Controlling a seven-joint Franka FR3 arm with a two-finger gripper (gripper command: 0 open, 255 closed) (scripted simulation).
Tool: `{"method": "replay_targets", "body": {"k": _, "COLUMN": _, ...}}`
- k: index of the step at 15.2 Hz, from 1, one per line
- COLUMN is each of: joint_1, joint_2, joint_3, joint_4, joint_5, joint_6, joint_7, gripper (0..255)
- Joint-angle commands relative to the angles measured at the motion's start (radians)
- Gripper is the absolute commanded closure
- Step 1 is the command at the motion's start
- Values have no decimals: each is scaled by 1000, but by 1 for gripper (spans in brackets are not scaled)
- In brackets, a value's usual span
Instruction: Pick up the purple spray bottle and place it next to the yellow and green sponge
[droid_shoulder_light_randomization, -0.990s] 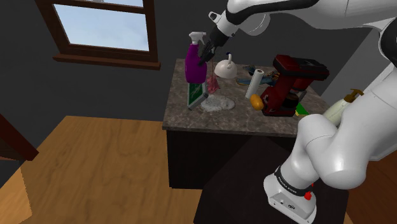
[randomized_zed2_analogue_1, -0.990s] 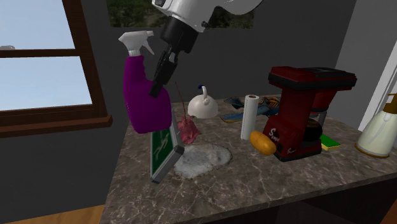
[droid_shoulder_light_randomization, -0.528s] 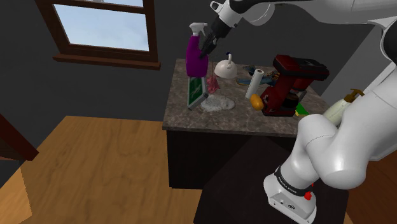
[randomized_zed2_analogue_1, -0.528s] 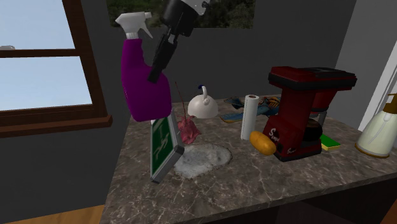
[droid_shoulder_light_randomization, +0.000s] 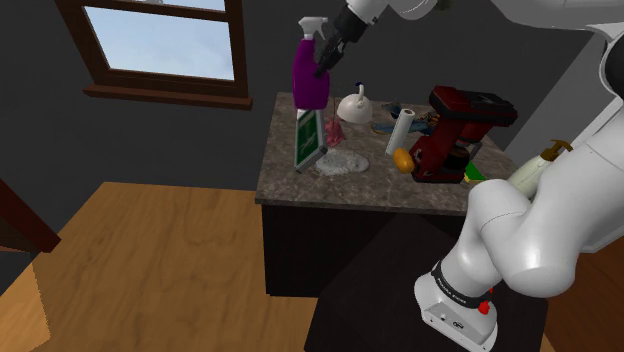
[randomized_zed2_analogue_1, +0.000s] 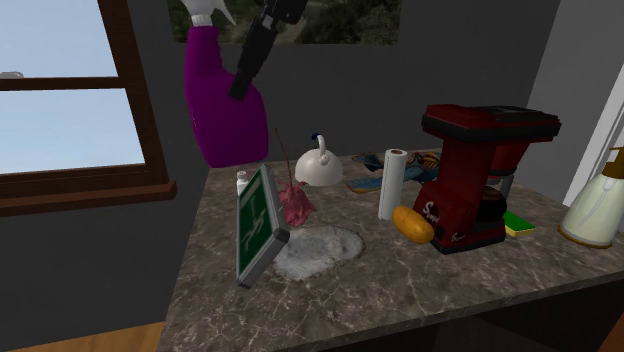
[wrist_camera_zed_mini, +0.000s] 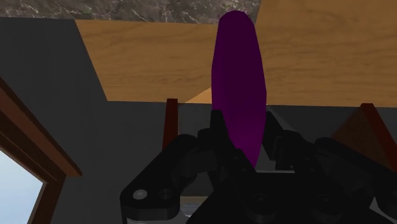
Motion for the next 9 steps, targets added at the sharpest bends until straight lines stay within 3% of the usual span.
{"method": "replay_targets", "body": {"k": 1, "joint_1": 1, "joint_2": 5, "joint_3": -1, "joint_4": 28, "joint_5": 1, "joint_6": -23, "joint_7": 5, "gripper": 255}}
{"method": "replay_targets", "body": {"k": 9, "joint_1": -114, "joint_2": -236, "joint_3": 13, "joint_4": -129, "joint_5": -136, "joint_6": -84, "joint_7": -26, "gripper": 255}}
